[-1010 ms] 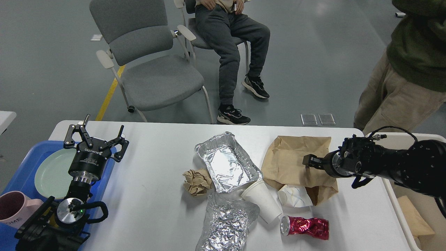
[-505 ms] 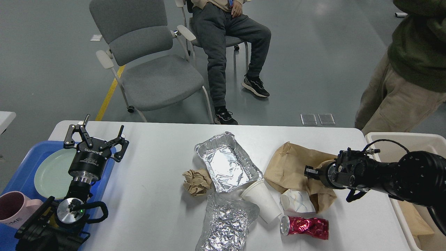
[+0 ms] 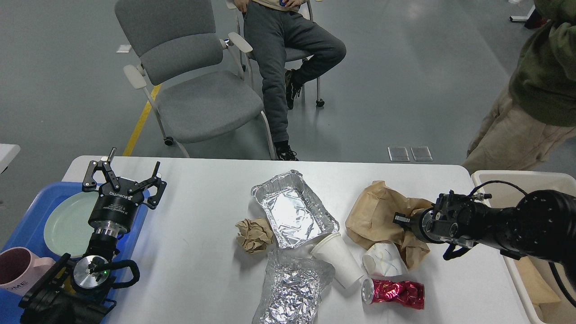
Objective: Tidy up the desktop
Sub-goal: 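Lift the paper bag and carry it into the white bin, then release the bag in the bin and raise the right gripper, then reach the right gripper to the foil tray and grasp it, then lift the foil tray and carry it over the white bin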
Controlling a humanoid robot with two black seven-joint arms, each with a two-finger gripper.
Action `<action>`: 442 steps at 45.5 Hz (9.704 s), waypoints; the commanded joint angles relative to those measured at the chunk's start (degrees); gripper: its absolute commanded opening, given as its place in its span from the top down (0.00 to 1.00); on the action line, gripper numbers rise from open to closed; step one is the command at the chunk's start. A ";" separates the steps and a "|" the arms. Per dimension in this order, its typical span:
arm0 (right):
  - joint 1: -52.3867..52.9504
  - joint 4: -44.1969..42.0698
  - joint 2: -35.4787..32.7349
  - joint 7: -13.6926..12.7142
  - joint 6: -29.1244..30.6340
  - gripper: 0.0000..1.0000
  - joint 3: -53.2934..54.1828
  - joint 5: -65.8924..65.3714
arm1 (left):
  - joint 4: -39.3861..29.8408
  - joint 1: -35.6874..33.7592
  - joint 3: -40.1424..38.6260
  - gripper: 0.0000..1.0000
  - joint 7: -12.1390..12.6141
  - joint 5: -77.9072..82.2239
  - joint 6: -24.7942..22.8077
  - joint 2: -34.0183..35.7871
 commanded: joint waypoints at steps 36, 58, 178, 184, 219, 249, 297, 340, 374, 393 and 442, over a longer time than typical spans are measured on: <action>37.30 33.28 -14.74 -3.56 7.95 1.00 -8.59 0.44 | 0.00 0.00 0.00 0.03 0.04 0.00 0.00 0.00; 58.23 47.71 -17.03 -4.62 17.88 1.00 -14.48 0.18 | 0.00 0.00 0.00 0.03 0.04 0.00 0.00 0.00; -37.57 -38.43 -12.11 -4.71 -13.93 0.00 18.30 1.76 | 0.00 0.00 0.00 0.03 -0.05 0.00 0.00 0.00; -35.64 -37.29 -13.07 -4.80 -13.32 0.00 18.22 1.50 | 0.00 0.00 0.00 0.03 -0.05 0.00 0.00 0.00; 42.48 18.43 -15.89 -4.88 28.51 0.00 -14.48 -2.90 | 0.00 0.00 0.00 0.03 -0.05 0.00 0.00 0.00; 74.05 55.18 -3.49 -4.88 32.47 0.00 -5.61 1.32 | 0.00 0.00 0.00 0.03 0.04 0.00 0.00 0.09; 36.28 15.91 7.66 -1.55 20.96 0.00 -1.74 -10.88 | 0.00 0.00 0.00 0.03 0.04 0.00 0.00 0.00; -1.45 -14.69 17.78 9.44 -1.80 0.00 -0.16 -22.23 | 0.00 0.00 0.09 0.03 0.04 0.00 -0.09 0.00; -4.61 -14.61 17.78 8.83 -4.26 0.36 3.01 -22.23 | 0.00 -0.09 0.09 0.03 0.04 0.00 -0.09 0.00; -5.75 -14.43 17.78 8.83 -4.35 0.64 3.01 -22.15 | 0.00 0.00 0.09 0.03 0.04 0.00 -0.09 0.00; 27.28 16.67 0.12 4.52 11.10 1.00 6.09 -7.12 | 0.00 -0.09 0.09 0.03 0.04 0.00 0.00 0.00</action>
